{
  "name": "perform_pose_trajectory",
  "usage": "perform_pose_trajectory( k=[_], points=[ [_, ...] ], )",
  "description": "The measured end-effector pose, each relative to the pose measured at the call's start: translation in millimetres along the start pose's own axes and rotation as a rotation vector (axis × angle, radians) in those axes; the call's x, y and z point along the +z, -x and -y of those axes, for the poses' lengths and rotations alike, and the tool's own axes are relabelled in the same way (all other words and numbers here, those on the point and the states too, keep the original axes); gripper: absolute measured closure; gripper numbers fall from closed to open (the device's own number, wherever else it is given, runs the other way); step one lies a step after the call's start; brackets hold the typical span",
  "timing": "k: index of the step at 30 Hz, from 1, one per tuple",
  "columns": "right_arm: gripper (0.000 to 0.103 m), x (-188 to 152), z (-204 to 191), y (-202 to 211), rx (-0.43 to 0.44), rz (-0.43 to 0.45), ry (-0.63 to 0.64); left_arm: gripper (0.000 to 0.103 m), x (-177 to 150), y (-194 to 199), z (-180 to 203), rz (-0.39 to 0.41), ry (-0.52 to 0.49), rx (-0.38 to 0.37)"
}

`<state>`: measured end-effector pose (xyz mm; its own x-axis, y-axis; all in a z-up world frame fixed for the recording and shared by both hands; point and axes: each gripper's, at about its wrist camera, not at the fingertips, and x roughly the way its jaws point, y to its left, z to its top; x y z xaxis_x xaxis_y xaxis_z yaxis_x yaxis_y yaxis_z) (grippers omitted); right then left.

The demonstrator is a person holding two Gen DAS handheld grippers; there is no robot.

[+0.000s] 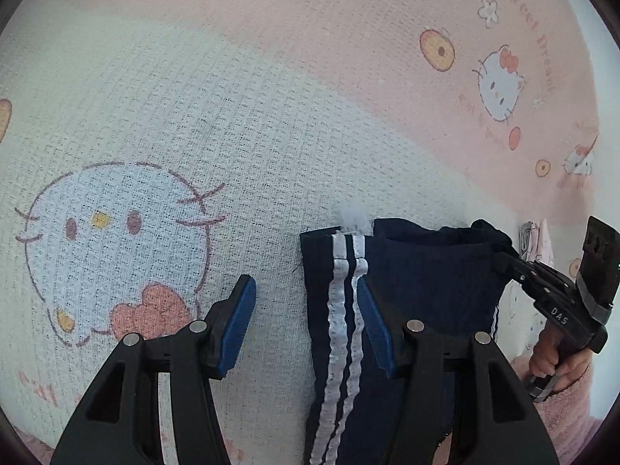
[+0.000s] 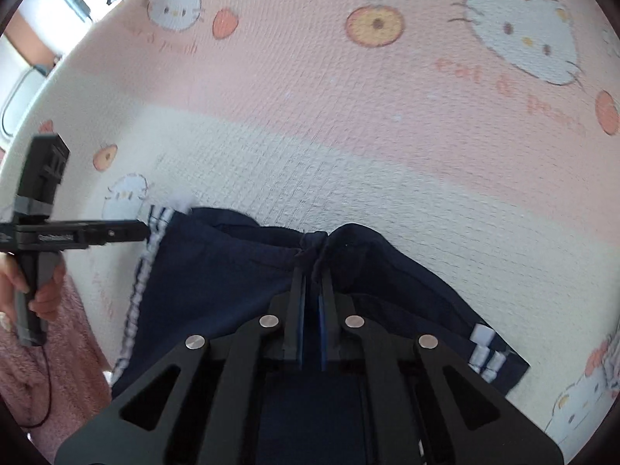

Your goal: Fold clothes

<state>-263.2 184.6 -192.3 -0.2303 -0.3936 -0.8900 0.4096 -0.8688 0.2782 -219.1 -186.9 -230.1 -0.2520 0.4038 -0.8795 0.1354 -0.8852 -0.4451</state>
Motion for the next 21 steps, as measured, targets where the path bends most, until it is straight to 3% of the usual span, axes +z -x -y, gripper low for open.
perform_pose_trajectory(
  k=[3, 5, 8, 9, 10, 15, 17, 18, 21],
  points=[
    [0.097, -2, 13, -2, -0.022, -0.009, -0.017, 0.047, -1, -6, 5, 0.005, -0.019, -0.052],
    [0.091, -2, 16, -14, -0.068, -0.06, -0.007, 0.047, -1, -12, 12, 0.009, -0.036, -0.071],
    [0.088, 1, 15, -8, -0.026, -0.013, -0.024, 0.051, 3, -26, 32, 0.038, -0.081, -0.005],
    [0.083, 2, 14, -4, -0.013, 0.006, -0.029, 0.08, 3, -26, 36, 0.051, -0.104, 0.031],
    [0.08, 4, 14, -2, -0.02, 0.016, -0.029, 0.099, 3, -27, 39, 0.062, -0.121, 0.063],
    [0.077, 13, 11, 4, -0.052, 0.065, -0.014, 0.099, 7, -6, 31, 0.141, -0.12, 0.145],
    [0.082, 15, 8, 1, -0.065, 0.078, 0.005, 0.099, 10, -1, 20, 0.149, -0.089, 0.159],
    [0.089, 15, 7, -5, -0.094, 0.055, 0.015, 0.099, 11, -1, 14, 0.143, -0.071, 0.161],
    [0.091, 15, 13, -36, -0.247, -0.055, 0.031, 0.098, 13, -5, -3, 0.11, -0.018, 0.155]
  ],
)
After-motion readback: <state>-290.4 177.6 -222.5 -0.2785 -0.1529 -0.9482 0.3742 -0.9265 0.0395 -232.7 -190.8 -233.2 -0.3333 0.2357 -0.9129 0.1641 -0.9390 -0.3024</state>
